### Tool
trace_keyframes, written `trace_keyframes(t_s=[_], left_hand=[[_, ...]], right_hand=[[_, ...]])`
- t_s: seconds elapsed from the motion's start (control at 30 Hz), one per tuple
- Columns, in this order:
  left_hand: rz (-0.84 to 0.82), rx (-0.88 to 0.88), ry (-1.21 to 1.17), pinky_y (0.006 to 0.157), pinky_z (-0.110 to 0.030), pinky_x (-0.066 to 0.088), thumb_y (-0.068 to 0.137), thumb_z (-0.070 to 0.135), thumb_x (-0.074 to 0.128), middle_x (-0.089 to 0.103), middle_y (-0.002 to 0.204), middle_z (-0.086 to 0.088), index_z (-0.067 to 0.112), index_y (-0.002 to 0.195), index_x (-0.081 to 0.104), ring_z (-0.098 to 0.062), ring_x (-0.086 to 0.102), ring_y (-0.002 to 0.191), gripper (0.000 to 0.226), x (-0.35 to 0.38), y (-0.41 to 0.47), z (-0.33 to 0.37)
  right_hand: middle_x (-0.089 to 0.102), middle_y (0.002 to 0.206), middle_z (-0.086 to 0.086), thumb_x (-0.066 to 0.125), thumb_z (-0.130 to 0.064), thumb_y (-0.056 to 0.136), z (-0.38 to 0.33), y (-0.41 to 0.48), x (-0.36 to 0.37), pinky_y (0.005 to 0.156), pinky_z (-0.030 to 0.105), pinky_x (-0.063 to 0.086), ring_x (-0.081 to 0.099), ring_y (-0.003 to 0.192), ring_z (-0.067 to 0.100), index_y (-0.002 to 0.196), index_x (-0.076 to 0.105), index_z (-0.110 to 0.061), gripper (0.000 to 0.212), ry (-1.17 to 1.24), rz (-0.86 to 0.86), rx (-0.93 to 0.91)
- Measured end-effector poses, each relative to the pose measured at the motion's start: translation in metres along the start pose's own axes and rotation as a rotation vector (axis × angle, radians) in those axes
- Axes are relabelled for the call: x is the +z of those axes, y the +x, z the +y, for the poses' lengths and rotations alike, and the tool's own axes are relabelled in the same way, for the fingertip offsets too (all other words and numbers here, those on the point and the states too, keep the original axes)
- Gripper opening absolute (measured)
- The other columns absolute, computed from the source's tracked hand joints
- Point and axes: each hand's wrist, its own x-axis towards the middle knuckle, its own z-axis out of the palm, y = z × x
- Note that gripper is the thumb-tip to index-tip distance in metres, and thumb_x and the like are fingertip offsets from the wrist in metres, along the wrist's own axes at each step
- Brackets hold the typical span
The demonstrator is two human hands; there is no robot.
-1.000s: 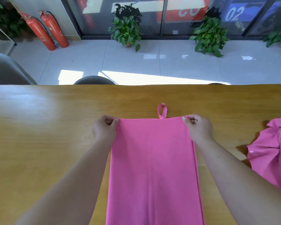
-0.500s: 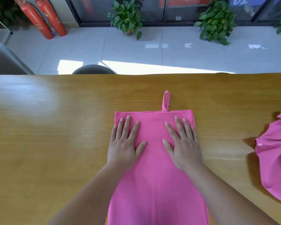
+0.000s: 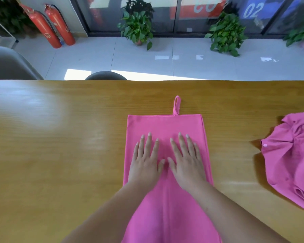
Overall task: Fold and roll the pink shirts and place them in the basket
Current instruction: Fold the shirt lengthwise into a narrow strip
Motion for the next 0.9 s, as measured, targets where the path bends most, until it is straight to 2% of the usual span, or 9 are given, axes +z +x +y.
trace_keyframes(t_s=[0.07,0.13,0.23,0.43,0.5,0.57,0.63,0.77,0.9], left_hand=[[-0.024,0.086,0.004,0.132,-0.052,0.011,0.112,0.055,0.032,-0.014,0.177,-0.007,0.022,0.171,0.002,-0.029,-0.016,0.163,0.073,0.016,-0.051,0.005],[-0.048,0.135,0.032,0.13,-0.052,0.019,0.109,0.061,0.037,-0.004,0.178,-0.005,0.021,0.17,0.009,-0.028,-0.005,0.164,0.078,0.03,-0.1,-0.009],[-0.06,0.116,0.05,0.129,-0.05,0.017,0.106,0.068,0.04,0.001,0.178,-0.003,0.02,0.17,0.011,-0.026,0.001,0.165,0.086,0.03,-0.131,-0.039],[-0.122,0.152,0.175,0.132,-0.049,0.01,0.101,0.082,0.025,-0.012,0.177,-0.008,0.017,0.17,-0.001,-0.025,-0.014,0.163,0.098,0.017,-0.093,-0.057],[-0.141,0.081,0.223,0.133,-0.049,0.004,0.101,0.083,0.013,-0.021,0.175,-0.008,0.016,0.169,-0.007,-0.024,-0.022,0.161,0.098,0.016,-0.083,-0.055],[-0.12,-0.019,0.182,0.133,-0.049,0.002,0.103,0.078,0.011,-0.021,0.175,-0.01,0.014,0.169,-0.004,-0.026,-0.024,0.161,0.093,0.015,-0.08,-0.037],[-0.069,-0.016,0.088,0.133,-0.049,0.002,0.108,0.069,0.018,-0.017,0.176,-0.011,0.013,0.17,0.0,-0.027,-0.022,0.161,0.085,0.016,-0.089,-0.01],[-0.078,0.179,0.051,0.132,-0.049,0.014,0.11,0.064,0.031,-0.007,0.178,-0.005,0.017,0.17,0.005,-0.024,-0.009,0.164,0.081,0.036,-0.154,0.0],[-0.091,0.182,0.076,0.131,-0.049,0.015,0.106,0.071,0.036,-0.002,0.178,-0.003,0.019,0.17,0.008,-0.025,-0.002,0.165,0.088,0.039,-0.183,-0.041]], right_hand=[[-0.014,0.177,0.004,0.029,-0.053,0.111,-0.012,-0.052,0.018,0.131,0.055,0.014,-0.014,0.163,0.029,0.17,0.003,-0.027,0.07,0.001,-0.036,-0.079],[-0.01,0.178,0.002,0.034,-0.056,0.109,-0.007,-0.101,0.035,0.13,0.055,0.018,-0.01,0.164,0.028,0.17,0.006,-0.03,0.072,0.02,-0.067,-0.057],[-0.008,0.178,0.0,0.037,-0.062,0.107,0.016,-0.131,0.043,0.129,0.054,0.02,-0.008,0.164,0.026,0.17,0.007,-0.032,0.076,0.039,-0.07,-0.007],[-0.022,0.175,0.0,0.023,-0.067,0.107,0.03,-0.093,0.033,0.132,0.05,0.012,-0.021,0.161,0.023,0.168,-0.007,-0.037,0.075,-0.021,-0.08,0.012],[-0.027,0.174,0.002,0.017,-0.066,0.107,0.027,-0.084,0.03,0.132,0.05,0.008,-0.025,0.16,0.023,0.168,-0.012,-0.035,0.074,-0.033,-0.093,0.069],[-0.027,0.173,0.006,0.016,-0.063,0.109,0.013,-0.083,0.027,0.132,0.051,0.005,-0.026,0.16,0.026,0.168,-0.012,-0.03,0.073,-0.024,-0.088,0.114],[-0.023,0.175,0.006,0.02,-0.059,0.11,-0.012,-0.094,0.027,0.132,0.052,0.006,-0.023,0.161,0.027,0.169,-0.007,-0.026,0.073,0.003,-0.064,0.078],[-0.013,0.177,0.001,0.034,-0.055,0.108,-0.033,-0.163,0.046,0.13,0.053,0.015,-0.014,0.163,0.026,0.17,0.004,-0.029,0.074,0.016,-0.076,-0.073],[-0.005,0.178,0.0,0.041,-0.064,0.104,0.0,-0.204,0.053,0.129,0.054,0.019,-0.007,0.164,0.028,0.169,0.009,-0.035,0.078,0.051,-0.062,0.067]])
